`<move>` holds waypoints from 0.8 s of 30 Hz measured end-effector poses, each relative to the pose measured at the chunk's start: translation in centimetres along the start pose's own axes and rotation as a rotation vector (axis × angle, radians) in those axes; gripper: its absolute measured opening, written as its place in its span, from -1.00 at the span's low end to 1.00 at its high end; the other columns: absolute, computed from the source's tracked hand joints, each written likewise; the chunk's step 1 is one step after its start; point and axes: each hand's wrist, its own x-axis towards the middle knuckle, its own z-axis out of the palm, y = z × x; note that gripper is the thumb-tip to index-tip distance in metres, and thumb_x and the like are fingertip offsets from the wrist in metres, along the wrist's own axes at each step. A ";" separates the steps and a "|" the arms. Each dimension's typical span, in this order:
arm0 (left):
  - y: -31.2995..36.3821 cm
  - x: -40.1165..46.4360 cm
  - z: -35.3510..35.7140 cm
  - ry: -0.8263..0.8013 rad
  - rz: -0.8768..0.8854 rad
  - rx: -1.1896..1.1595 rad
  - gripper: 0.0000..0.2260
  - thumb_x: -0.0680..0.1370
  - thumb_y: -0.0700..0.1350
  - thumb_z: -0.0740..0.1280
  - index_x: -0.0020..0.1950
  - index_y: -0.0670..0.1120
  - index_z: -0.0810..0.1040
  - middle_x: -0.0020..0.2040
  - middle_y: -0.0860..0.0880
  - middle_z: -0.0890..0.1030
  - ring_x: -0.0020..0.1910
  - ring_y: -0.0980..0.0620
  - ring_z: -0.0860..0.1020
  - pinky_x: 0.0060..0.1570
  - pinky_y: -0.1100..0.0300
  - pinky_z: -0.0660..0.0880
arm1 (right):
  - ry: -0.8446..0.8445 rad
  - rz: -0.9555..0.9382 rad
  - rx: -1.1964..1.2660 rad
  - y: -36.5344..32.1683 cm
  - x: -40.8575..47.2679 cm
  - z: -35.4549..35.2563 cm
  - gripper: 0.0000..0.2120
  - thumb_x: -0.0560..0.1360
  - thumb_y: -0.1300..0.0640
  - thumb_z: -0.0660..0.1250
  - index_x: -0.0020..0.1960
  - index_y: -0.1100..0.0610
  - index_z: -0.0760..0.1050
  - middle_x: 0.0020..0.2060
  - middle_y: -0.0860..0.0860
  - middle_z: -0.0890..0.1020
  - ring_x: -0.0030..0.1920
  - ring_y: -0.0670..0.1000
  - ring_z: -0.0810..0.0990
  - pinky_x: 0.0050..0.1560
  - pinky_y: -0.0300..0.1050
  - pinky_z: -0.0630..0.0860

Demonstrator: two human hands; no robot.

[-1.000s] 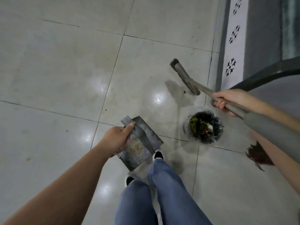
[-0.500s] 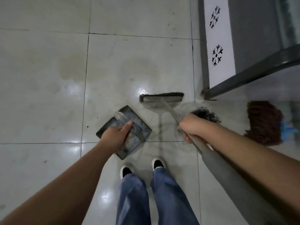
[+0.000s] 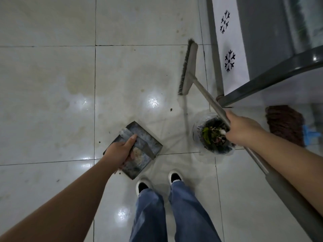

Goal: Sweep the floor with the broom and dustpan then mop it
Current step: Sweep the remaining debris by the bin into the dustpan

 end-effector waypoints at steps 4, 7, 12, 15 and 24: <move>-0.1 -0.1 0.2 0.009 0.003 -0.005 -0.36 0.54 0.23 0.15 -0.68 -0.06 0.37 -0.60 -0.05 0.40 -0.59 0.01 0.38 -0.39 0.21 0.37 | 0.029 0.077 -0.256 -0.9 1.6 0.4 -0.28 0.49 0.29 0.23 0.53 0.15 -0.08 0.24 0.18 0.39 0.11 0.17 0.49 -0.01 -0.01 0.50; -0.4 0.0 0.4 -0.022 -0.029 -0.054 -0.42 0.53 0.26 0.14 -0.56 -0.09 0.44 -0.54 -0.12 0.43 -0.62 0.01 0.37 -0.50 0.27 0.36 | -0.015 0.107 -0.260 -2.2 2.8 1.8 -0.41 0.52 0.28 0.16 0.50 0.21 0.04 0.34 0.22 0.31 0.26 0.24 0.41 0.15 0.06 0.44; -1.6 0.3 0.6 0.009 -0.080 -0.040 -0.40 0.49 0.33 0.12 -0.43 -0.15 0.49 -0.48 -0.15 0.49 -0.56 -0.02 0.43 -0.61 0.36 0.38 | -0.279 0.313 0.680 -3.6 5.1 5.7 -0.89 0.57 0.35 0.10 -0.01 0.34 0.40 -0.35 0.22 0.46 -0.42 0.13 0.46 -0.41 -0.08 0.45; -1.9 0.7 0.8 0.039 -0.079 -0.051 -0.40 0.47 0.34 0.12 -0.46 -0.14 0.48 -0.58 -0.06 0.48 -0.63 0.07 0.43 -0.66 0.39 0.36 | -0.329 0.423 0.928 -4.1 5.0 7.5 -0.77 0.61 0.23 0.06 -0.20 0.23 0.33 -0.48 0.12 0.33 -0.53 0.02 0.27 -0.64 -0.38 0.29; -1.7 1.1 1.6 -0.031 -0.111 -0.144 -0.43 0.51 0.30 0.11 -0.44 -0.14 0.43 -0.60 -0.03 0.44 -0.66 0.07 0.38 -0.57 0.30 0.36 | -0.502 0.296 0.831 -3.6 -0.7 10.7 -0.88 0.59 0.21 0.08 -0.09 0.12 0.36 -0.65 0.05 0.33 -0.69 -0.04 0.28 -0.66 -0.35 0.25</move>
